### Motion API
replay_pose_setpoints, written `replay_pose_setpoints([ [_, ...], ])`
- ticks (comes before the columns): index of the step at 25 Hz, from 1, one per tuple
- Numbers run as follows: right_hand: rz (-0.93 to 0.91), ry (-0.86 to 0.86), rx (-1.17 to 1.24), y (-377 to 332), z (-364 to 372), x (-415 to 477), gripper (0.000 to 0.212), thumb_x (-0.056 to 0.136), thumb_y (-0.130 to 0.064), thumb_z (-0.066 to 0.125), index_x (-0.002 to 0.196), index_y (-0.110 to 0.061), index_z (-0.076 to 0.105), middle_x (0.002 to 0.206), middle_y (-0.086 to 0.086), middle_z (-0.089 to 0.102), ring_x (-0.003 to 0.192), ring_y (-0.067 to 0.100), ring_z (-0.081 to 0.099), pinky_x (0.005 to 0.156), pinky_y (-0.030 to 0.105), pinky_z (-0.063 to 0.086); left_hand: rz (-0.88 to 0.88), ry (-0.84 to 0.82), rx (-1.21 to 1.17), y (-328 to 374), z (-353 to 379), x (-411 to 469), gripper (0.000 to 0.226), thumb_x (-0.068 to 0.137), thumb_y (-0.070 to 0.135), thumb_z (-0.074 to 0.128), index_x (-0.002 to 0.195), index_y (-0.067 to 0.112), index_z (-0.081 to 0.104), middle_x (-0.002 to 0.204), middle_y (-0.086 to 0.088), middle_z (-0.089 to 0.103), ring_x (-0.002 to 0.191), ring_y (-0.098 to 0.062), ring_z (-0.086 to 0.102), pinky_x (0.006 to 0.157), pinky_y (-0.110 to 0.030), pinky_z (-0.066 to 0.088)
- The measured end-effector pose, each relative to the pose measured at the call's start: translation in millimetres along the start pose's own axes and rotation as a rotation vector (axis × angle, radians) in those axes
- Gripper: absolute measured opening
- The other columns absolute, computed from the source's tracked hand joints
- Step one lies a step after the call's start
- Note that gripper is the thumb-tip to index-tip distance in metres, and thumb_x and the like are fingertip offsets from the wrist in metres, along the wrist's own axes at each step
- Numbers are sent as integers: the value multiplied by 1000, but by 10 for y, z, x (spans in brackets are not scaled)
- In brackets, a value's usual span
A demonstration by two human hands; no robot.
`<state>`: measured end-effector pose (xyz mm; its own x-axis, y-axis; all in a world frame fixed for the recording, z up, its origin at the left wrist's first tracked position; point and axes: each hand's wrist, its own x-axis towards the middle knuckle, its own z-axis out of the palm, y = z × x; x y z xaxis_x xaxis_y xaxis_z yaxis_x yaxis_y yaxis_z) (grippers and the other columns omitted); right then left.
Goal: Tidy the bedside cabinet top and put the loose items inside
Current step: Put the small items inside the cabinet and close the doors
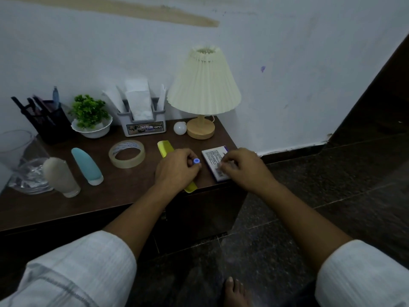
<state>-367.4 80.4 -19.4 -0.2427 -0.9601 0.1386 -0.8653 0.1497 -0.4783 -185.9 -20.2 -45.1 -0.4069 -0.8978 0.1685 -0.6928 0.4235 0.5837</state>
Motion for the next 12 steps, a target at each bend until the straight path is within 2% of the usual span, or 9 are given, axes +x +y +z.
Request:
replay_pose_setpoints([
  [3, -12, -8, -197, -46, 108, -8, 28, 89, -48, 67, 108, -28, 67, 117, 4, 58, 114, 22, 51, 82, 35, 50, 13, -27, 20, -16, -14, -2, 12, 84, 41, 72, 90, 32, 68, 83, 12, 66, 78, -7, 60, 60, -29, 40],
  [12, 23, -26, -200, -112, 100, 37, 27, 88, -46, 71, 107, -28, 66, 121, 5, 58, 118, 24, 51, 88, 38, 53, 86, -36, 103, -34, 0, -18, 17, 87, 44, 68, 97, 31, 69, 85, 11, 63, 81, -11, 61, 63, -30, 42],
])
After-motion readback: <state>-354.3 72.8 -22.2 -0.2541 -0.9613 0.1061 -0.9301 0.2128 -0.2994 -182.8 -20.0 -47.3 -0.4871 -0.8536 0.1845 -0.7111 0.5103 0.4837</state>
